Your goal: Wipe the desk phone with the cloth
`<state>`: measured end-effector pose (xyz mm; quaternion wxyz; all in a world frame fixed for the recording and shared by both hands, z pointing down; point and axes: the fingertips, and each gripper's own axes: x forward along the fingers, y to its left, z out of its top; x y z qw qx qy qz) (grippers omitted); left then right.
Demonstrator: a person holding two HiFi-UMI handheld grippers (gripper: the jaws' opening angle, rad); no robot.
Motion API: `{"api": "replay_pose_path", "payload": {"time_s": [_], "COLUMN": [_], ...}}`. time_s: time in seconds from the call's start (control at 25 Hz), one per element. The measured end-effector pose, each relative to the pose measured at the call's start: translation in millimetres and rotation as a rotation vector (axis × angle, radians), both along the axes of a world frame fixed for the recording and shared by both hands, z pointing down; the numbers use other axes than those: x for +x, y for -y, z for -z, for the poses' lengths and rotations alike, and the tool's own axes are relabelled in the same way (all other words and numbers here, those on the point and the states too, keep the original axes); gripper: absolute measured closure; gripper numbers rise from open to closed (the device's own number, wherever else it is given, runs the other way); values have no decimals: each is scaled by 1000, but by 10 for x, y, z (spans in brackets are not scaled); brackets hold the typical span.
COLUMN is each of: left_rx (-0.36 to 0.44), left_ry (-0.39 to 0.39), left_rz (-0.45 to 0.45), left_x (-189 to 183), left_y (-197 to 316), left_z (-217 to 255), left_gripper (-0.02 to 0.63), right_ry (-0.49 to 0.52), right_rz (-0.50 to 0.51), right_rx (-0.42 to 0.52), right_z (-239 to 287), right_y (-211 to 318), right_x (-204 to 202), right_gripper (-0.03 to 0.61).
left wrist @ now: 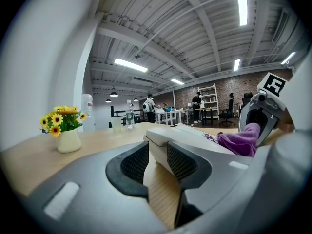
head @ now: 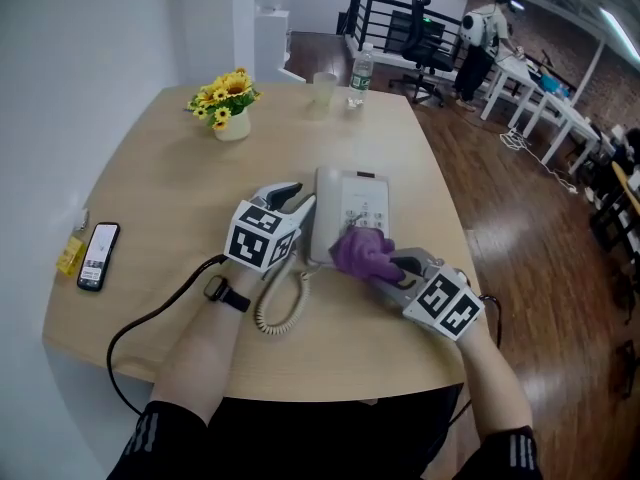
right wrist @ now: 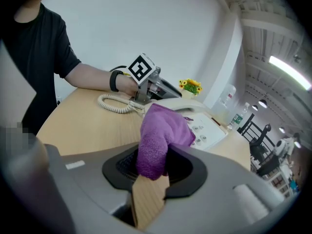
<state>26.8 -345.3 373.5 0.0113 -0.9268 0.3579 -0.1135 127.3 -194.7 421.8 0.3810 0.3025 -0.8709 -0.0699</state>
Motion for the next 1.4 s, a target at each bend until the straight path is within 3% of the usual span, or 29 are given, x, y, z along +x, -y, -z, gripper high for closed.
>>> {"api": "replay_pose_path", "payload": {"time_s": [0.32, 0.8, 0.92, 1.16, 1.4], "left_rx": [-1, -2, -3, -3, -5], "left_ry": [-1, -2, -2, -3, -4], "left_rz": [1, 1, 1, 0, -1], "left_x": [-3, -10, -1, -4, -12], "left_y": [1, 6, 7, 6, 15], "left_z": [5, 4, -6, -9, -14], "left_gripper": [503, 503, 503, 503, 503], "right_ry": [29, 24, 122, 452, 626], "right_rz": [-120, -209, -252, -349, -391], "right_rx": [-29, 14, 57, 117, 96], "right_z": [-66, 168, 365, 721, 789], "right_y": [-68, -11, 131, 522, 892], "right_x": [556, 881, 942, 1002, 1027], "right_gripper": [457, 457, 457, 456, 456]}}
